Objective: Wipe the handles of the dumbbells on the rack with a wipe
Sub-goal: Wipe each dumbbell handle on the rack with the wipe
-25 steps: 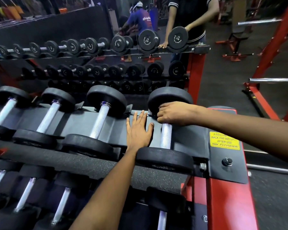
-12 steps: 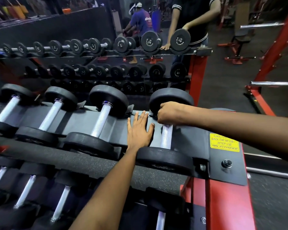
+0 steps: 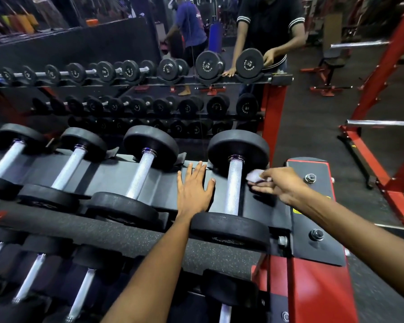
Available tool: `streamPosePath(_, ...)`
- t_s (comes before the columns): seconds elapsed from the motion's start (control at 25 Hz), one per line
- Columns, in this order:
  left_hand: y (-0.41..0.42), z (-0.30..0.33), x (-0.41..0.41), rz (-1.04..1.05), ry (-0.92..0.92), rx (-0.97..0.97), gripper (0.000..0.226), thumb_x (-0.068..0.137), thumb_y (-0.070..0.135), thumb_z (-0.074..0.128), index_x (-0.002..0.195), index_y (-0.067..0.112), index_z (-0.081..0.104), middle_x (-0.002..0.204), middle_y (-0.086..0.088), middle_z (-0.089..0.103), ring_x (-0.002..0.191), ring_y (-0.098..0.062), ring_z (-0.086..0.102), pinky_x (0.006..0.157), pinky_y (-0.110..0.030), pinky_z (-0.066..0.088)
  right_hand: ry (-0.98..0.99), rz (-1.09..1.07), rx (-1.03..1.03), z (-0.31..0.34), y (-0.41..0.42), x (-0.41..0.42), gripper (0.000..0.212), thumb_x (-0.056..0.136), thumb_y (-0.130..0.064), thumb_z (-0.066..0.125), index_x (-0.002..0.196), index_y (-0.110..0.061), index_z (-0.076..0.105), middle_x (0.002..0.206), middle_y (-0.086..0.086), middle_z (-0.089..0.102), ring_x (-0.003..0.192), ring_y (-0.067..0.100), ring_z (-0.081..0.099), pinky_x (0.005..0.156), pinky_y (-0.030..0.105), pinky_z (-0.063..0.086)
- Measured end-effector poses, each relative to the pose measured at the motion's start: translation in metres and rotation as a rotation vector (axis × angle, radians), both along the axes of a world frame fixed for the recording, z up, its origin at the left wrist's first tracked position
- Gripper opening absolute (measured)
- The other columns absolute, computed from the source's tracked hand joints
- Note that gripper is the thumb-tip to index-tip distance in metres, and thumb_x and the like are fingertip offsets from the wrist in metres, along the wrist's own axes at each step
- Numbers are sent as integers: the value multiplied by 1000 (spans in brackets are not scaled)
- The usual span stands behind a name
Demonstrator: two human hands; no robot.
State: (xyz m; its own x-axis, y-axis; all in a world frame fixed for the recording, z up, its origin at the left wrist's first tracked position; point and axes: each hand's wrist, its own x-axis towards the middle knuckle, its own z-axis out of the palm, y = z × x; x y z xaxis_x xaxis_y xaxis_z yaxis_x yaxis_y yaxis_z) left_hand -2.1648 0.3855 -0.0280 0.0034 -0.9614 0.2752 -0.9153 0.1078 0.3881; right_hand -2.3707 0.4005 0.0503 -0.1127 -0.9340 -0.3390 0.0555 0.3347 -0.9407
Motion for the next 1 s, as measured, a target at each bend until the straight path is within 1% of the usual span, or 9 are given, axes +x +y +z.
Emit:
streamPosePath(0.08, 1, 0, 0, -3, 7, 5, 58, 100, 44, 37, 153, 25, 25, 160, 10, 20, 149, -9, 1, 117, -36, -15, -386, -1, 193, 6, -12, 13, 17, 83, 12, 33, 76, 2, 46, 75, 16, 53, 64, 26, 62, 90, 44, 51)
streamPosePath(0.2, -1, 0, 0, -1, 0, 6, 57, 100, 44, 37, 153, 25, 26, 160, 10, 21, 149, -9, 2, 118, -37, -14, -590, 27, 184, 12, -17, 34, 22, 59, 3, 37, 78, 1, 50, 74, 16, 56, 67, 27, 60, 75, 38, 49)
streamPosePath(0.36, -1, -3, 0, -1, 0, -5, 57, 100, 44, 37, 152, 25, 27, 159, 9, 22, 149, -9, 2, 119, -36, -13, -624, 87, 189, 9, -12, 36, 32, 62, -2, 39, 87, 6, 56, 81, 19, 63, 77, 29, 64, 75, 36, 49)
streamPosePath(0.44, 0, -3, 1, -2, 14, -7, 57, 100, 44, 38, 152, 25, 28, 159, 9, 22, 149, -9, 3, 119, -36, -13, -581, 93, 240, 8, -10, 26, 27, 73, -2, 41, 94, 6, 56, 101, 21, 64, 98, 33, 64, 87, 39, 48)
streamPosePath(0.52, -1, -3, 0, -2, 12, -8, 57, 100, 44, 38, 152, 25, 27, 159, 9, 22, 149, -9, 3, 119, -37, -12, -615, 72, 289, 8, -11, 19, 35, 68, 3, 43, 101, 8, 53, 123, 25, 56, 122, 37, 51, 98, 45, 42)
streamPosePath(0.64, -3, -2, 0, 3, 1, -5, 56, 100, 43, 38, 152, 25, 28, 159, 9, 23, 149, -9, 4, 119, -37, -11, -694, 95, 269, 15, -7, 33, 57, 51, 4, 48, 108, 7, 50, 118, 30, 55, 113, 45, 53, 91, 50, 43)
streamPosePath(0.76, -1, -3, 0, 6, 7, -9, 56, 99, 43, 39, 151, 24, 30, 159, 9, 24, 149, -9, 5, 120, -38, -10, -588, 9, 252, 25, -8, 49, 34, 69, -1, 38, 101, 2, 50, 106, 23, 59, 87, 38, 60, 78, 43, 48)
streamPosePath(0.88, -3, -4, 0, 4, 4, -9, 57, 99, 44, 39, 152, 25, 28, 159, 9, 23, 149, -9, 3, 119, -37, -12, -300, -72, 182, 29, -15, 52, 13, 84, -3, 45, 72, -2, 51, 74, 13, 53, 66, 26, 52, 73, 36, 44)
streamPosePath(1.0, -4, -4, 1, -3, 2, 4, 58, 100, 45, 37, 152, 25, 27, 160, 9, 21, 149, -9, 2, 120, -38, -12, 24, -8, 14, 30, -6, 60, 14, 84, -17, 62, 75, -11, 52, 78, 5, 54, 76, 20, 52, 71, 30, 41)
